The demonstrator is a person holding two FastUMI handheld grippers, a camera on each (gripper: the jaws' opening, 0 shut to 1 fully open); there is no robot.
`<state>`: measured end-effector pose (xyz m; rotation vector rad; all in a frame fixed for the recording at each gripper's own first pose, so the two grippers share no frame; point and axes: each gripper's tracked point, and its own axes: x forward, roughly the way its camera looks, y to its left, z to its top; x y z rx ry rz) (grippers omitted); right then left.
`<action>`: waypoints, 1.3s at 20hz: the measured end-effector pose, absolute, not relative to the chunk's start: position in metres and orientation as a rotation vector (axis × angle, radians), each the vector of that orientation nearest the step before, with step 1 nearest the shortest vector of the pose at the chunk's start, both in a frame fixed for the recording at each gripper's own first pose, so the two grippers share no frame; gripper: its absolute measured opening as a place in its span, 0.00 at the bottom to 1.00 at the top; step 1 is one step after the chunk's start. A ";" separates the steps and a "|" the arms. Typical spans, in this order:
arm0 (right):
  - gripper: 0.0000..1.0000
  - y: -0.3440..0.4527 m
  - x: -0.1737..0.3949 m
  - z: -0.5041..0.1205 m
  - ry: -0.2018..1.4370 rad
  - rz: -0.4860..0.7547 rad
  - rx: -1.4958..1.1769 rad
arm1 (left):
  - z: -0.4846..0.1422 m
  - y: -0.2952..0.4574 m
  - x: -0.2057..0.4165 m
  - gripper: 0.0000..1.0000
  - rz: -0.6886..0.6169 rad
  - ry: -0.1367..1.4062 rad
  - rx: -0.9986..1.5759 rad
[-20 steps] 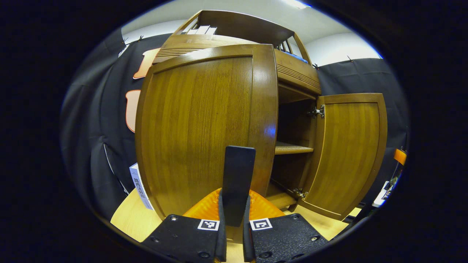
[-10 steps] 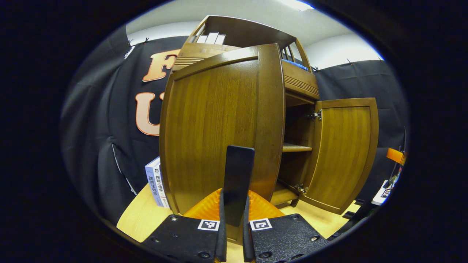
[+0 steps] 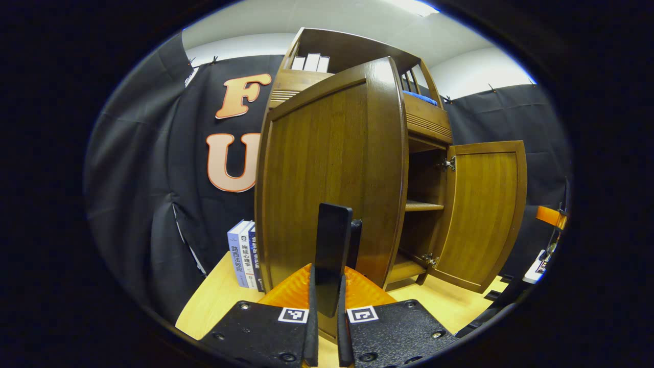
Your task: Open the right door of the double-door shoe cabinet with the right hand, and open the left door with the left hand.
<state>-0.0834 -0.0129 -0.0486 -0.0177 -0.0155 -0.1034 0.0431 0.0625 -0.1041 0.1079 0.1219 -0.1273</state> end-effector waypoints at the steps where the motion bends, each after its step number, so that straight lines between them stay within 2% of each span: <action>1: 1.00 -0.010 -0.082 -0.048 -0.014 -0.100 -0.017 | -0.103 0.069 0.040 0.13 -0.119 0.119 0.103; 4: 1.00 0.002 -0.080 -0.050 -0.012 -0.085 -0.023 | -0.098 0.088 0.033 0.12 -0.087 0.110 0.121; 5: 1.00 0.006 -0.078 -0.050 -0.011 -0.081 -0.026 | -0.095 0.097 0.028 0.08 -0.073 0.105 0.130; 7: 1.00 0.014 -0.076 -0.052 -0.007 -0.073 -0.027 | -0.093 0.109 0.027 0.10 -0.043 0.104 0.138; 8: 0.89 0.018 -0.075 -0.052 -0.006 -0.068 -0.026 | -0.094 0.116 0.026 0.07 -0.034 0.103 0.140; 9: 0.98 0.021 -0.074 -0.053 -0.004 -0.064 -0.026 | -0.094 0.120 0.025 0.06 -0.029 0.102 0.140; 11: 0.98 0.028 -0.072 -0.056 0.002 -0.060 -0.032 | -0.092 0.127 0.021 0.02 -0.026 0.102 0.145; 12: 0.93 0.032 -0.071 -0.056 0.005 -0.058 -0.035 | -0.092 0.130 0.021 0.04 -0.028 0.101 0.146; 13: 0.98 0.035 -0.071 -0.057 0.008 -0.056 -0.038 | -0.091 0.132 0.021 0.04 -0.032 0.100 0.145; 15: 1.00 0.041 -0.069 -0.058 0.012 -0.051 -0.046 | -0.090 0.136 0.019 0.02 -0.040 0.096 0.151; 16: 0.98 0.043 -0.069 -0.060 0.011 -0.052 -0.051 | -0.090 0.139 0.019 0.04 -0.041 0.092 0.155; 26: 0.98 0.055 -0.056 -0.066 0.030 -0.054 -0.054 | -0.087 0.160 0.019 0.01 -0.047 0.079 0.150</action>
